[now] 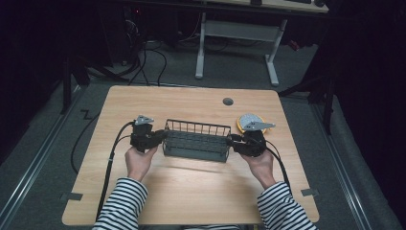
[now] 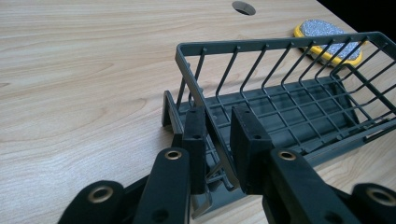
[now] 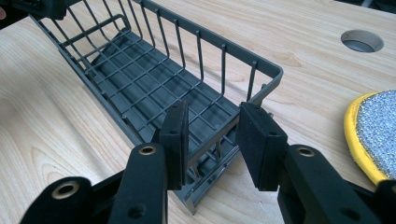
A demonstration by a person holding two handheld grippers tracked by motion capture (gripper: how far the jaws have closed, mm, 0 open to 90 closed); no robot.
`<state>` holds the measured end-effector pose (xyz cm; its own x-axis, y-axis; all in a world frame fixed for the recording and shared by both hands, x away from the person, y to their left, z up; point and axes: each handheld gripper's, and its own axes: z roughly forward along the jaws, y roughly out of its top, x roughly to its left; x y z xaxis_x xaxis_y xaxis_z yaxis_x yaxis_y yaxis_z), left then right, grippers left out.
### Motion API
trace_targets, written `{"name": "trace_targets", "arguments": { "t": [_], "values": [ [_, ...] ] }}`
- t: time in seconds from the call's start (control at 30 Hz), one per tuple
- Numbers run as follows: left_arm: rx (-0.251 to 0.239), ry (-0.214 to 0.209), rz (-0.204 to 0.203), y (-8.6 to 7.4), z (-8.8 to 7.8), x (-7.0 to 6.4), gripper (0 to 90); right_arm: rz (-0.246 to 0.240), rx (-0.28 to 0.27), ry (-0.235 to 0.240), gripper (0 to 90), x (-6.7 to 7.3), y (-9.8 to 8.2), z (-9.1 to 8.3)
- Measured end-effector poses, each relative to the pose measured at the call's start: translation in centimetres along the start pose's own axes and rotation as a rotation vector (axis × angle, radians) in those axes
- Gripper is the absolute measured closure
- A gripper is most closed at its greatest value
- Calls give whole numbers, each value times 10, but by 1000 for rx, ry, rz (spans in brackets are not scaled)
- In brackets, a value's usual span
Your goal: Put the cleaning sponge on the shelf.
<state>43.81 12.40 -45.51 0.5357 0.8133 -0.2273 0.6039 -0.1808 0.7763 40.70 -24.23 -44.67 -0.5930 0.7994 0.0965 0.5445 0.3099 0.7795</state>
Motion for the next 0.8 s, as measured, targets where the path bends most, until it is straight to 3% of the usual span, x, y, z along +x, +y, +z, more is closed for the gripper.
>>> {"name": "trace_targets", "arguments": {
  "t": [0.07, 0.23, 0.37, 0.8],
  "values": [
    [-2, 5, 6, 0, 0, 0, 754, 0, 6, 0, 613, 0, 0, 0],
    [-7, 20, 0, 1, -6, 3, 547, 25, -12, -6, 507, 0, -1, -2],
    [-52, 11, -21, -1, -17, 5, 451, 45, -40, -2, 469, -2, 1, -7],
    [-98, 48, -47, -34, -46, 19, 365, 73, -112, -12, 445, -17, 2, -27]
  ]
}}
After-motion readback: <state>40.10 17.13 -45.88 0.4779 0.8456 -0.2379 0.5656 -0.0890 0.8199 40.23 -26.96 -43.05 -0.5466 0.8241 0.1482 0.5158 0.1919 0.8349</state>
